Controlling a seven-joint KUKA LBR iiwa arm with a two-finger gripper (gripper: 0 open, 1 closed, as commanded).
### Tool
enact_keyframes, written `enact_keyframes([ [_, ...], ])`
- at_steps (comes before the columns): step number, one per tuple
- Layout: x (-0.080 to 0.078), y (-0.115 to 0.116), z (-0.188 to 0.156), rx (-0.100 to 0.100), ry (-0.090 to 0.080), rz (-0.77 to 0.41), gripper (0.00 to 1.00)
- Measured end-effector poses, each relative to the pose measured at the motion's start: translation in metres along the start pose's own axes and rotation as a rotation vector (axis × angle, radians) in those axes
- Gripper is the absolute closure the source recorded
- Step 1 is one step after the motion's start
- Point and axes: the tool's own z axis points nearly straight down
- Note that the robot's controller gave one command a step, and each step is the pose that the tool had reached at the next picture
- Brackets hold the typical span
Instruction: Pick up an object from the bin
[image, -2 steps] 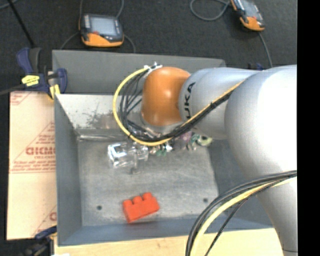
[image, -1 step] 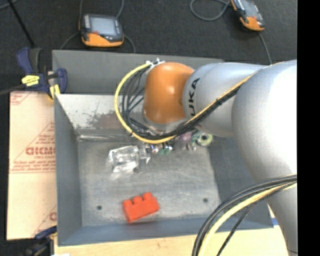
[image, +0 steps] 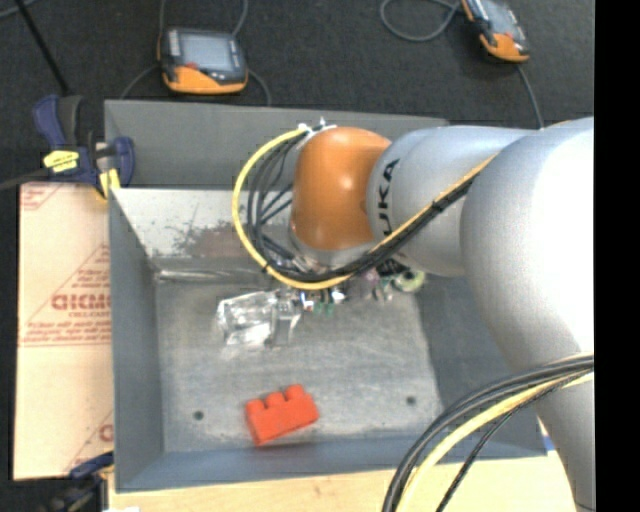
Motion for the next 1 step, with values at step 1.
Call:
enact_keyframes([
  [1,-0.0027,-0.0117,0.0387,0.001,0.004,0.077,0.0],
])
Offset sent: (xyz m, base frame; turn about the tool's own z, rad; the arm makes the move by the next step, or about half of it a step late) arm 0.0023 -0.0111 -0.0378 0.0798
